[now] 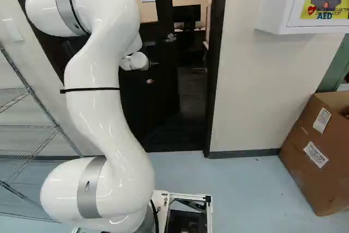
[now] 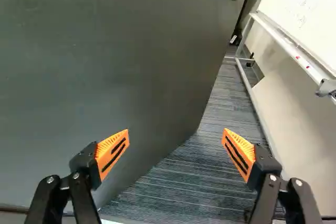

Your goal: Open the door and move inside

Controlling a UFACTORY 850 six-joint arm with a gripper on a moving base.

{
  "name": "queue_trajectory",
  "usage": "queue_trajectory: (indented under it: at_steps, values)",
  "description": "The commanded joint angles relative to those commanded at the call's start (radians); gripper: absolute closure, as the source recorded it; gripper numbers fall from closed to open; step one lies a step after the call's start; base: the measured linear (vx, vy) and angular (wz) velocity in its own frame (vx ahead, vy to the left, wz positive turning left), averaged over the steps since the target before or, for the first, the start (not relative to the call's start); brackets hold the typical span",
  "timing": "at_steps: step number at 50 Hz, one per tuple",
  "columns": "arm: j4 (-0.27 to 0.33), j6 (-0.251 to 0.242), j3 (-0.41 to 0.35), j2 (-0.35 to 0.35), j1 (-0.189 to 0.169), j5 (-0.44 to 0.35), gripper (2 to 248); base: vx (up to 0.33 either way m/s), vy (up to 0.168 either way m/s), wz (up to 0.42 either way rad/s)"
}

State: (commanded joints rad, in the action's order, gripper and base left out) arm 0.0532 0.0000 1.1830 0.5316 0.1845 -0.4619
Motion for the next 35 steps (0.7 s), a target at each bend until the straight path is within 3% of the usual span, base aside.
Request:
queue_trajectory:
  at_steps: [35]
  values:
    - [0.0,0.0,-0.203,-0.161,-0.044,-0.093,3,0.0,0.0,0.0]
